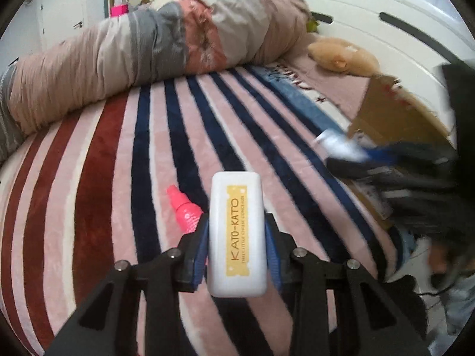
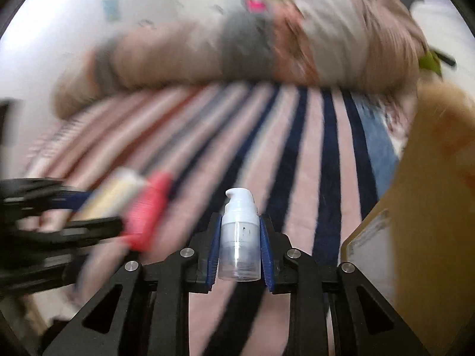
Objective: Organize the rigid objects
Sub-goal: 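Lower the pump bottle and KATO-KATO tube into the box and open both grippers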
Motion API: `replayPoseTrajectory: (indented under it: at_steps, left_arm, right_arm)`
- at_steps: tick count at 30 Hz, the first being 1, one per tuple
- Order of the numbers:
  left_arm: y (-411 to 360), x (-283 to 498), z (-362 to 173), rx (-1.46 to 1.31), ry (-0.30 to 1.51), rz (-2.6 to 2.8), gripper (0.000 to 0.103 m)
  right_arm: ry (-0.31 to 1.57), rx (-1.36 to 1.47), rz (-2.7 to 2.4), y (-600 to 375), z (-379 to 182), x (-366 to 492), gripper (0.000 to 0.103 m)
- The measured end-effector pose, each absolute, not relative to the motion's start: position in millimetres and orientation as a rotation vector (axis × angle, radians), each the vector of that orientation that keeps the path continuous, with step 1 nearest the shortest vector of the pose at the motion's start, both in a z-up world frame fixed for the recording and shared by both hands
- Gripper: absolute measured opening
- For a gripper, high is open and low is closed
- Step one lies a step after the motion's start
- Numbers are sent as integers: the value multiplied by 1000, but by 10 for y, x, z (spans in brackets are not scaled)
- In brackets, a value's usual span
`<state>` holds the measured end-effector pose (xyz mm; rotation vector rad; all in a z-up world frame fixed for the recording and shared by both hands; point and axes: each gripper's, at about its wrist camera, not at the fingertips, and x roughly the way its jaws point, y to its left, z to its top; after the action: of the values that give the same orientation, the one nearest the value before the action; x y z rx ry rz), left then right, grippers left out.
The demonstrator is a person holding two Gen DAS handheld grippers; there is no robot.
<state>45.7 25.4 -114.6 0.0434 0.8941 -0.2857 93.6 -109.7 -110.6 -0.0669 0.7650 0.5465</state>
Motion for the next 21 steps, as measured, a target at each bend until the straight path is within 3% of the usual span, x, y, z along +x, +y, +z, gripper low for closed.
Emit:
replayPoseTrajectory:
  at_steps: [5, 8, 16, 21]
  left_arm:
    - [-18, 268, -712, 59, 811, -392, 32]
    - [-282, 209, -448, 90, 765, -459, 32]
    - [-1130, 279, -24, 164, 722, -619, 32]
    - [-1720, 450, 79, 233, 752, -696, 32]
  right_arm:
    - [567, -25, 618, -1665, -166, 279, 20]
    - [555, 0, 540, -2221, 47, 193, 20]
    - [832, 31, 384, -2924, -694, 746, 21]
    - [866, 81, 371, -3130, -892, 795, 21]
